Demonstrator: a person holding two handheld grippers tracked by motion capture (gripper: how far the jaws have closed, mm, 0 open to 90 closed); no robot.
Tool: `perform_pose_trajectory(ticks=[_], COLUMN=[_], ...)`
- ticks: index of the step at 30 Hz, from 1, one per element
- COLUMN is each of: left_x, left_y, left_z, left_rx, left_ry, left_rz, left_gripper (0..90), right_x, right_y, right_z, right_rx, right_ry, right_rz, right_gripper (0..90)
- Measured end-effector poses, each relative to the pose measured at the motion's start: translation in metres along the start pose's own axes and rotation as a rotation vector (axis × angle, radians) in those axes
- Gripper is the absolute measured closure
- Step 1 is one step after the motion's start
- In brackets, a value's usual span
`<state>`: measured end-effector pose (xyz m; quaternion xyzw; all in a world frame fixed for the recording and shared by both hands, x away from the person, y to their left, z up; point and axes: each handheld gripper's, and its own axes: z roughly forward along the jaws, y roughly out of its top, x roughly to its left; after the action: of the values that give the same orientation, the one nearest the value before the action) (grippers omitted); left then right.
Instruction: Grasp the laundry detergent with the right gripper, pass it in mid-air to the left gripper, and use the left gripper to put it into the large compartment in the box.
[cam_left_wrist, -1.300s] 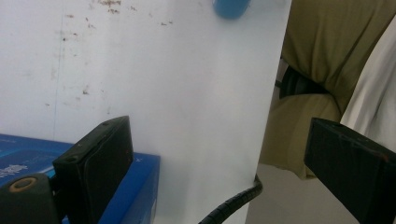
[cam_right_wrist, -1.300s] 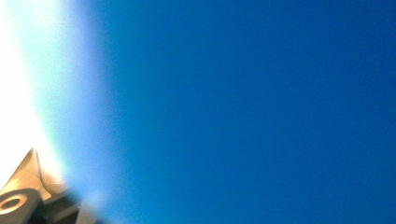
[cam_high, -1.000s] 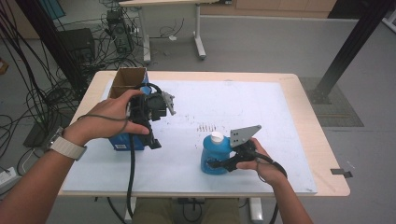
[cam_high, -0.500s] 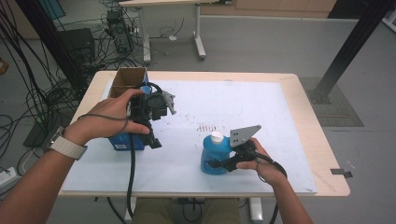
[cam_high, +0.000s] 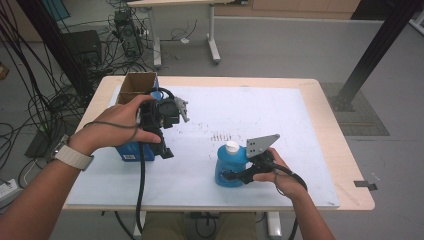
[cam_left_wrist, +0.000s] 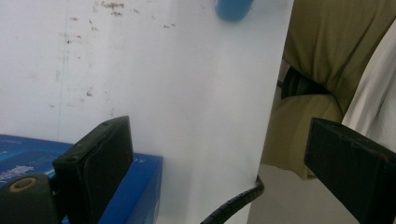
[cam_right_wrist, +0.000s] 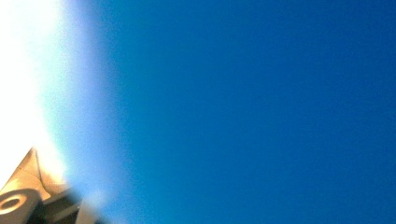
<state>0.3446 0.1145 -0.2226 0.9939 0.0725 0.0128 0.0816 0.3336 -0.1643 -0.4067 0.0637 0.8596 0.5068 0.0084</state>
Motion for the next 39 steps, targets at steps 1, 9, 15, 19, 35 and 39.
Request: perform_pose_trajectory(ticks=[1,9,15,19,35,39], left_x=[0.0001,0.0006,0.0005,0.0008,0.0003,0.0005], left_y=[0.0,0.0004,0.0007,0.0006,0.0006,0.0006], left_z=[0.0,0.0004,0.001,0.001,0.001,0.0009], left_rx=[0.001,0.002,0.0,-0.001,-0.004,-0.008], left_ry=[-0.001,0.001,0.001,0.001,0.006,0.006], left_rz=[-0.001,0.005,0.001,0.0,0.002,0.002], left_gripper=[8.5,8.5,8.5,8.5,8.5,8.5], right_x=[0.0001,-0.0001,0.0001,0.0001,0.0002,0.0002], right_y=[0.0,0.0,-0.0003,-0.0003,-0.0005,-0.0006], right_z=[-0.0001,0.0001,-0.0001,-0.0001,0.0,0.0], right_rx=[0.0,0.0,-0.002,0.0,-0.003,-0.003], right_ry=[0.0,0.001,0.001,0.0,0.0,0.0], right_rz=[0.002,0.002,0.005,0.004,0.007,0.006], right_gripper=[43.0,42.9,42.9,42.9,42.9,43.0])
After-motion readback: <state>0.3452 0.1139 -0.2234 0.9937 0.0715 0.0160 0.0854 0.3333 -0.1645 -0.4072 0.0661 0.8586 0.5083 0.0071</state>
